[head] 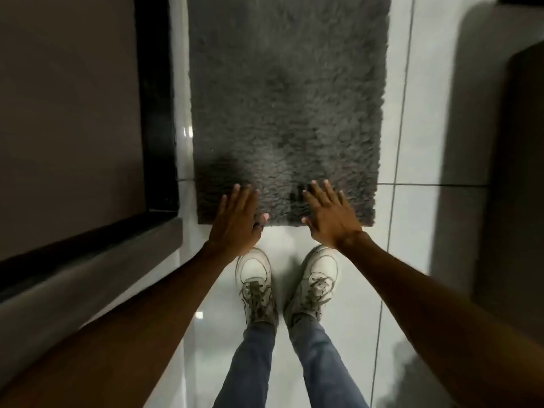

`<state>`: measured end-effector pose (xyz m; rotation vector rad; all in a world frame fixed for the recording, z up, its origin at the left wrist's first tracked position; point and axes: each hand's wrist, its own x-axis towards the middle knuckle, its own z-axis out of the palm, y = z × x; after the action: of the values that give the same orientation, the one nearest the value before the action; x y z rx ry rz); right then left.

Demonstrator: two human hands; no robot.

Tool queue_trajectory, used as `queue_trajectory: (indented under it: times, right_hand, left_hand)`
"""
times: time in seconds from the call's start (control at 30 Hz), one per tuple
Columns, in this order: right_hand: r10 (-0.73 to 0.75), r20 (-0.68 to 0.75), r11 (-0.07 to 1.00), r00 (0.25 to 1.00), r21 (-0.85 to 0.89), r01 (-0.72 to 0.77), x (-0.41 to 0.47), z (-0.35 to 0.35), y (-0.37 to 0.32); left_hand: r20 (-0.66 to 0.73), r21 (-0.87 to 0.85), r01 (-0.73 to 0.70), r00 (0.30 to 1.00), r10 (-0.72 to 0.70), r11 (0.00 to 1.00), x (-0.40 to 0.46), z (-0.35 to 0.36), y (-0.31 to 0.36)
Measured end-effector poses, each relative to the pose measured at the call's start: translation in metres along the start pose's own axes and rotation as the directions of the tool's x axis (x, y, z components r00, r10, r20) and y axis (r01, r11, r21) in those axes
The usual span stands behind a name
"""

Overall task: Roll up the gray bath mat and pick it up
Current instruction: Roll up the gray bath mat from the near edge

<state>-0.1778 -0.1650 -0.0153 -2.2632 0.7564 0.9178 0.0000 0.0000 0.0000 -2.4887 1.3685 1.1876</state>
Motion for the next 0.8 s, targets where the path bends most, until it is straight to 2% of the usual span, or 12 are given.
queue_trajectory:
  times: [0.07,0.17,0.27,0.37,0.47,0.53,0.67,0.73,0.8]
  right_hand:
    - [-0.067,0.044,0.992,0.997,-0.107,0.071,0.029,0.041,0.003]
    - [-0.082,0.094,0.946,0.992,-0.306,0.108,0.056,0.092,0.008]
    - [-0.128,-0.004,0.887,0.992,-0.448,0.112,0.062,0.113,0.016]
    - [-0.149,0.000,0.861,0.989,-0.493,0.130,0.064,0.114,0.016]
    - [-0.139,0.057,0.864,0.989,-0.481,0.149,0.062,0.102,0.011]
    - [-0.127,0.093,0.899,0.987,-0.411,0.155,0.057,0.091,0.008]
    - [-0.154,-0.030,0.950,0.988,-0.280,0.139,0.045,0.059,0.017]
    - [-0.187,-0.071,0.953,0.980,-0.255,0.164,0.044,0.053,0.026]
    - [-0.200,-0.173,0.949,0.964,-0.280,0.147,0.042,0.055,0.035]
  left_hand:
    - [0.050,0.068,-0.049,0.998,0.046,0.996,0.023,0.045,-0.012]
    - [0.091,0.257,-0.127,0.990,0.106,0.958,0.049,0.104,-0.028]
    - [-0.008,0.465,-0.120,0.990,0.140,0.877,0.056,0.140,-0.030]
    - [-0.082,0.582,-0.060,0.988,0.132,0.811,0.056,0.148,-0.025]
    - [-0.035,0.585,-0.071,0.993,0.113,0.808,0.053,0.140,-0.019]
    - [-0.023,0.504,-0.073,0.995,0.098,0.860,0.050,0.124,-0.014]
    - [-0.029,0.478,-0.161,0.980,0.199,0.863,0.048,0.094,-0.005]
    - [-0.022,0.417,-0.174,0.979,0.201,0.892,0.054,0.089,-0.004]
    - [-0.068,0.378,-0.126,0.984,0.163,0.917,0.066,0.088,-0.003]
